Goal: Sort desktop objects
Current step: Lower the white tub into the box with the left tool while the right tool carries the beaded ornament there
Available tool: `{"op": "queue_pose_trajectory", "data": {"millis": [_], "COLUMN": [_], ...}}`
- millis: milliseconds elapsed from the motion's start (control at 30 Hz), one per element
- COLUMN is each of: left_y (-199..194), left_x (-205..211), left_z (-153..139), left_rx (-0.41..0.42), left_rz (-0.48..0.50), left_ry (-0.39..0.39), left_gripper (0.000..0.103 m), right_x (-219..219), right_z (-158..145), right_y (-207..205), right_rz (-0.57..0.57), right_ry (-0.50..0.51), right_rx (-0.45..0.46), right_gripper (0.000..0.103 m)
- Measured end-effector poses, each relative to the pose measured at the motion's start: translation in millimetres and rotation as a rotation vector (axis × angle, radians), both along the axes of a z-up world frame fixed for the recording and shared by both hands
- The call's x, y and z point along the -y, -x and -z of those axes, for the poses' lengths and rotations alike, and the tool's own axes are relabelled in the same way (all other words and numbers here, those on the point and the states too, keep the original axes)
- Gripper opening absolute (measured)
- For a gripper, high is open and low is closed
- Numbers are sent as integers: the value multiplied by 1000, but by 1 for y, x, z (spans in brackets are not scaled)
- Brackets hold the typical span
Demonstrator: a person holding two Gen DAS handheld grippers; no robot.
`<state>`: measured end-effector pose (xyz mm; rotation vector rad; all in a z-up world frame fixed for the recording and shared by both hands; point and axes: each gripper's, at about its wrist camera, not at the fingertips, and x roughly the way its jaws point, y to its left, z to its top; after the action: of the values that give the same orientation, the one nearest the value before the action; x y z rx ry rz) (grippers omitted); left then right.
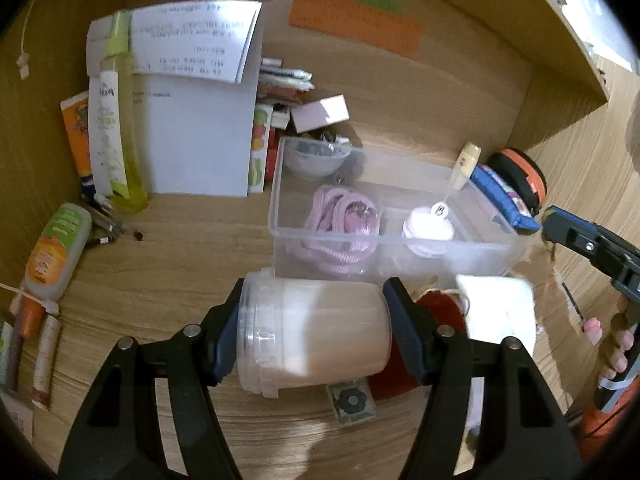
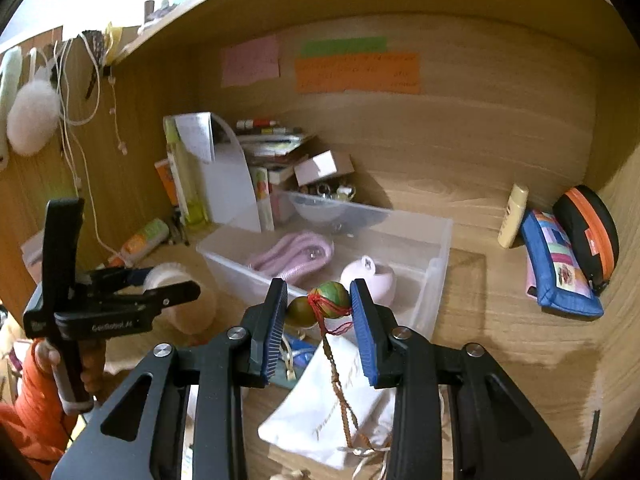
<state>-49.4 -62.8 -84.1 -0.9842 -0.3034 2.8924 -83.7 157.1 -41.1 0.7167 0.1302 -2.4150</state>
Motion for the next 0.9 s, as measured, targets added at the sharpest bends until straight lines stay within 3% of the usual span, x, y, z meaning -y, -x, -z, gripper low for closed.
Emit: {"op": "queue_pose_trajectory", "data": {"millis": [467,900], "left_y": [2,37], "left_x": [6,-6], "left_z": [-47,-64], "left_rx": [-110,-118], "left_rz": [-17,26], "left_ry": [-29,-16], "left_gripper": [65,65], "right_x": [2,9], "right_z": [-19,-23], "right_y": [15,41], "right_rz": [-5,-5], "right_ry": [50,66], "right_rx": [-37,-22], "right_gripper": [29,29]}}
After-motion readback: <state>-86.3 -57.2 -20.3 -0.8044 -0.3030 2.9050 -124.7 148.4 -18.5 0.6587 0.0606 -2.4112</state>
